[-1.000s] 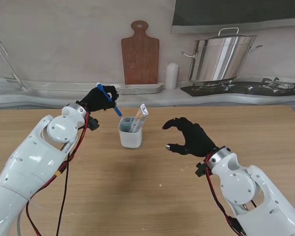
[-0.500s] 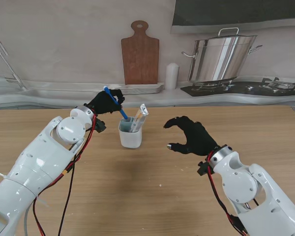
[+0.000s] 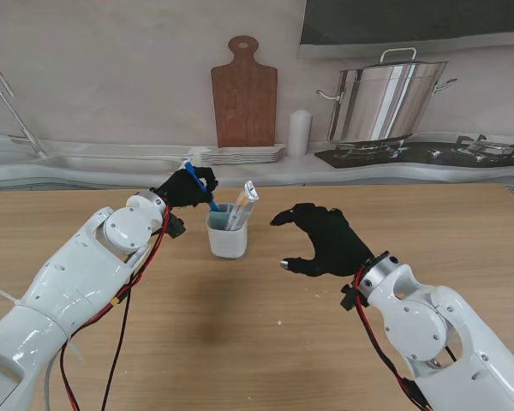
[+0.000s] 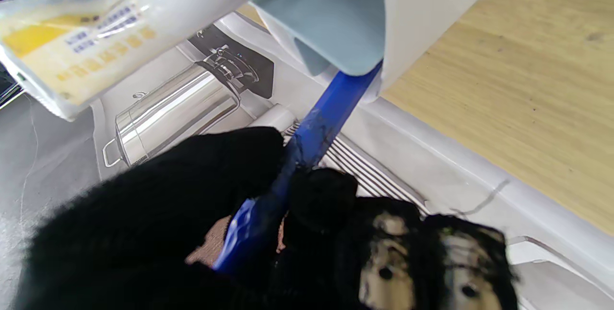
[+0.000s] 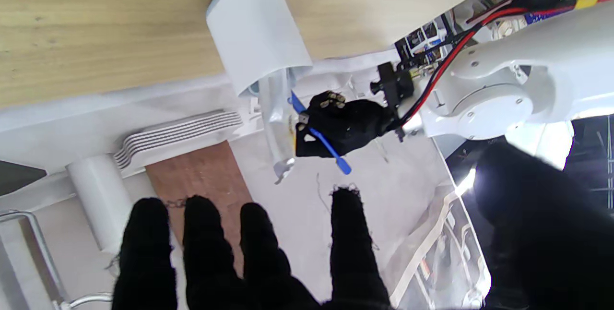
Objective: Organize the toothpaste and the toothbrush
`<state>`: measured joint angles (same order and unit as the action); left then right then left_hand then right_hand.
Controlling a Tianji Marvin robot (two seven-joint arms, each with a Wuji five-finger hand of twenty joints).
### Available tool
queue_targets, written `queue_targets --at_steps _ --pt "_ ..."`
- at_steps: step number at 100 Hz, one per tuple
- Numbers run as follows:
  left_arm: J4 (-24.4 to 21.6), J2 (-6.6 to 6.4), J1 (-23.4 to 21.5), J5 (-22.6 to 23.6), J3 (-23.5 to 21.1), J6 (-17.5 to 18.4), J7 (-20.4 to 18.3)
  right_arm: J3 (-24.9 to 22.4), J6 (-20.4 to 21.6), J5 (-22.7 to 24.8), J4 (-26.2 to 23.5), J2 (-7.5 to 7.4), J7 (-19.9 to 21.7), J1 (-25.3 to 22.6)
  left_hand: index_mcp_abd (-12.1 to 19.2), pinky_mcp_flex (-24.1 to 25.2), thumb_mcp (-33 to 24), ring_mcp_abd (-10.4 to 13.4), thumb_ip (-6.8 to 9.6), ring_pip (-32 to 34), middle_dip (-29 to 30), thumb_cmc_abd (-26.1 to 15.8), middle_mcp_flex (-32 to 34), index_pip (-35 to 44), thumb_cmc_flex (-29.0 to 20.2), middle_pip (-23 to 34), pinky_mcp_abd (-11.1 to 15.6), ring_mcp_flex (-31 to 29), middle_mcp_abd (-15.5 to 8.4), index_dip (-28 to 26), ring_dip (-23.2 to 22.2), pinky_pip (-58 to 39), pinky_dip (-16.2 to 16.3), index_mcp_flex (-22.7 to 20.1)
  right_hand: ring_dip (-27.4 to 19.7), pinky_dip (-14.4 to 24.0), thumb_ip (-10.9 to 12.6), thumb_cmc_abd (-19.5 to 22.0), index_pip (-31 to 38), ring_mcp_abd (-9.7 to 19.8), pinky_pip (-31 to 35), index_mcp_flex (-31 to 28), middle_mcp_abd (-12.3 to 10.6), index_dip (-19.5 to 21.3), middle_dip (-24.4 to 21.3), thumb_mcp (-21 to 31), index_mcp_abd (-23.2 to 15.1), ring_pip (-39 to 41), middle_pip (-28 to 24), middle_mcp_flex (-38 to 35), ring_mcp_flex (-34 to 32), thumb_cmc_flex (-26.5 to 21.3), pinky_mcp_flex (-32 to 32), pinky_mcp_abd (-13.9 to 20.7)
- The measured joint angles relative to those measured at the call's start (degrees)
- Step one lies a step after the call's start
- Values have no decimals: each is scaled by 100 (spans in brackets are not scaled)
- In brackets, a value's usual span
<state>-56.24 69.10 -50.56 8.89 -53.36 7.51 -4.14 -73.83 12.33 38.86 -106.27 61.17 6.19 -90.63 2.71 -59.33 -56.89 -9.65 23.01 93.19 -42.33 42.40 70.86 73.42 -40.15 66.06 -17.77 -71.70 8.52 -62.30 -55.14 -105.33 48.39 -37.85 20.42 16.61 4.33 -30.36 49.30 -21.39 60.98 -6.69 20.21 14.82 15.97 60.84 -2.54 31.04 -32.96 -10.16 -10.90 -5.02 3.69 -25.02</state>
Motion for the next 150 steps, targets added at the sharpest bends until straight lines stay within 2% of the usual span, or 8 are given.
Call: queue_targets --at_steps 14,39,56,64,75,100,119,150 --pt "144 34 46 -76 60 30 -12 138 -152 186 -186 -23 62 -101 64 115 0 0 -173 -92 0 0 -48 16 -10 0 0 21 -4 168 -92 0 7 5 -1 -9 1 0 -88 0 -3 0 40 -74 -83 0 69 31 208 0 86 0 55 3" --pt "294 66 78 -144 136 85 -70 244 -233 301 -284 -28 104 -223 126 218 144 0 -818 -318 -1 -145 -112 83 -120 -157 0 51 -31 534 -123 0 10 166 -1 -11 2 116 -88 0 -3 0 52 -89 -135 1 95 90 344 0 89 0 70 3" --pt "413 78 121 -162 210 127 -124 274 -258 294 -290 -32 156 -234 125 282 742 10 -1794 -417 -1 -166 -169 -40 -204 -210 7 57 -55 1048 -247 0 12 419 -1 -12 2 116 -88 0 -3 1 52 -96 -137 1 96 97 347 0 90 0 70 3" --pt "455 85 135 -162 237 137 -131 272 -263 293 -305 -35 191 -247 -30 293 969 13 -2070 -450 -2 -260 -171 -207 -204 -210 12 58 -82 1530 -248 0 12 545 -1 -12 2 116 -88 0 -3 1 52 -97 -137 1 97 100 348 0 90 0 70 3" --pt "477 94 136 -162 238 137 -133 258 -274 292 -322 -37 220 -267 -160 300 1185 14 -2143 -468 -3 -393 -181 -496 -96 -213 12 58 -94 1940 -249 0 12 805 -1 -13 2 116 -88 0 -3 1 52 -97 -137 1 97 107 348 0 90 0 98 3" --pt "463 91 107 -157 233 129 -164 238 -290 283 -333 -44 258 -288 -417 341 1261 15 -2151 -541 -3 -738 -193 -1218 337 -264 14 58 -114 2655 -253 0 12 807 -2 -15 2 116 -80 -1 -2 1 53 -97 -137 1 98 142 348 0 90 0 104 3" --pt "405 78 63 -157 213 114 -215 234 -299 281 -339 -48 270 -302 -779 349 1517 37 -2152 -591 -3 -853 -229 -2149 628 -281 22 58 -208 3016 -257 0 12 960 -2 -19 2 116 -313 -15 1 29 55 -187 -137 1 98 143 416 0 90 0 104 3" --pt "279 30 -11 -103 147 92 -279 224 -292 284 -339 -53 284 -321 -920 438 1900 52 -2178 -673 -3 -915 -230 -2657 941 -309 62 59 -266 3320 -257 0 12 1158 -2 -64 2 116 -352 -19 15 30 128 -241 -145 1 98 143 479 0 90 0 104 3"
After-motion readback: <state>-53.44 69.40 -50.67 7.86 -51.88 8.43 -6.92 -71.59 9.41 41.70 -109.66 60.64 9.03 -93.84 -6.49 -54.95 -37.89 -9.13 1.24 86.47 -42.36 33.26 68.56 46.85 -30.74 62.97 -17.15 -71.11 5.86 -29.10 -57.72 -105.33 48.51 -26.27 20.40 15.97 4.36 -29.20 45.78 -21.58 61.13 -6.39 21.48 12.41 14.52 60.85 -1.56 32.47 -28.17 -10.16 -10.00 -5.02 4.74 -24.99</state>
